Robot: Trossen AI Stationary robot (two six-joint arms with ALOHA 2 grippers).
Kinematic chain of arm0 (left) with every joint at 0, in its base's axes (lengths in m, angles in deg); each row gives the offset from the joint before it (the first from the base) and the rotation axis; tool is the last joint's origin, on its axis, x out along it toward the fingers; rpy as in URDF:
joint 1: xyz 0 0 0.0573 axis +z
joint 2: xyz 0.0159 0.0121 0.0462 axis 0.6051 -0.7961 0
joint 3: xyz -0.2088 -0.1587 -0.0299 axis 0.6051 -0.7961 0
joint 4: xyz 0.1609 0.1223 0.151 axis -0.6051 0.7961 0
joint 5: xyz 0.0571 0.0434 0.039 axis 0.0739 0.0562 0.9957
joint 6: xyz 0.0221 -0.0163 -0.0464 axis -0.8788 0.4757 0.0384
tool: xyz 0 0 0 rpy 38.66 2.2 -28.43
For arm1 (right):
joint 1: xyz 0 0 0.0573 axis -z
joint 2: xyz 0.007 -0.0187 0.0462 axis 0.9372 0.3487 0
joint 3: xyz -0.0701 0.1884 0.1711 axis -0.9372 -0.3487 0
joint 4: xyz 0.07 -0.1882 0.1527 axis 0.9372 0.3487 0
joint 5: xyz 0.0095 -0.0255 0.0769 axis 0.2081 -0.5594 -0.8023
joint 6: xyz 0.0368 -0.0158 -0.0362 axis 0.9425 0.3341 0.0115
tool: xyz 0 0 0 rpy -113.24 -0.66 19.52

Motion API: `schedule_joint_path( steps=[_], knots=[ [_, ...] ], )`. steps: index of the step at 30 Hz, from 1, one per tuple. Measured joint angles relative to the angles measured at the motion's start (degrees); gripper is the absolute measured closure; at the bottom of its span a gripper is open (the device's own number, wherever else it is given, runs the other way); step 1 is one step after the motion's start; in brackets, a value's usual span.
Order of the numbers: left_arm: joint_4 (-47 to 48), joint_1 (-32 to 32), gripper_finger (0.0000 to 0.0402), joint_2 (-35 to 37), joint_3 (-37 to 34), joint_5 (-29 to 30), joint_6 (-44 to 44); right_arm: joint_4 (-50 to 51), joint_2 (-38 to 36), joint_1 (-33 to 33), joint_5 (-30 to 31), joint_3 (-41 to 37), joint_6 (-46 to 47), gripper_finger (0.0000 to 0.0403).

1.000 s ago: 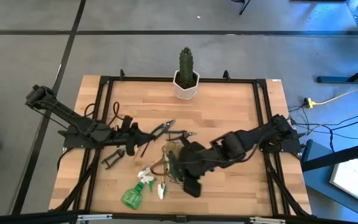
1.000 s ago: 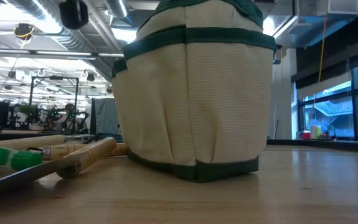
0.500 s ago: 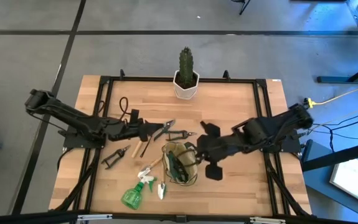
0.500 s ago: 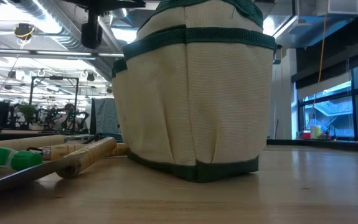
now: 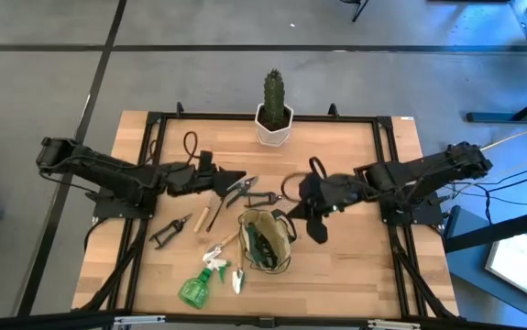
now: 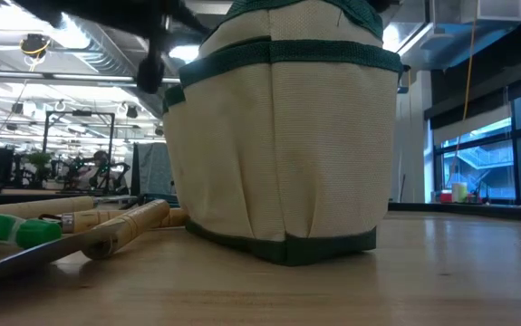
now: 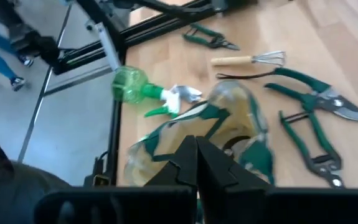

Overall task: Pick & Place Garden tools in Gardening bag
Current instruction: Put the green shears into the green gardening bag

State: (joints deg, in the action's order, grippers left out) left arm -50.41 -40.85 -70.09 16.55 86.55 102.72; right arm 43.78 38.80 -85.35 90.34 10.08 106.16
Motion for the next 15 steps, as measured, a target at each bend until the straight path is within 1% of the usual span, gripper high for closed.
schedule_joint_path(
  steps=[4,8,11,13,15],
  knots=[
    [4.6,8.9,0.04,0.0,0.0,-12.3,-2.9,-0.3,0.0,4.5,-2.3,-0.1,-0.3,0.0403],
    [7.5,20.1,0.04,0.0,0.0,-27.4,-5.8,-0.9,0.0,9.0,-4.9,-0.1,-1.9,0.0403],
    [13.2,27.9,0.04,-0.3,0.0,-37.6,-8.0,-2.3,0.0,11.8,-6.6,-0.2,-2.6,0.0403],
    [16.7,32.1,0.04,-1.0,0.0,-43.4,-9.6,-5.1,0.0,13.3,-7.4,-1.4,-2.8,0.0403],
    [19.1,35.3,0.04,-2.3,0.0,-48.6,-11.1,-9.0,0.0,14.7,-9.9,-3.8,-2.3,0.0403]
  ],
)
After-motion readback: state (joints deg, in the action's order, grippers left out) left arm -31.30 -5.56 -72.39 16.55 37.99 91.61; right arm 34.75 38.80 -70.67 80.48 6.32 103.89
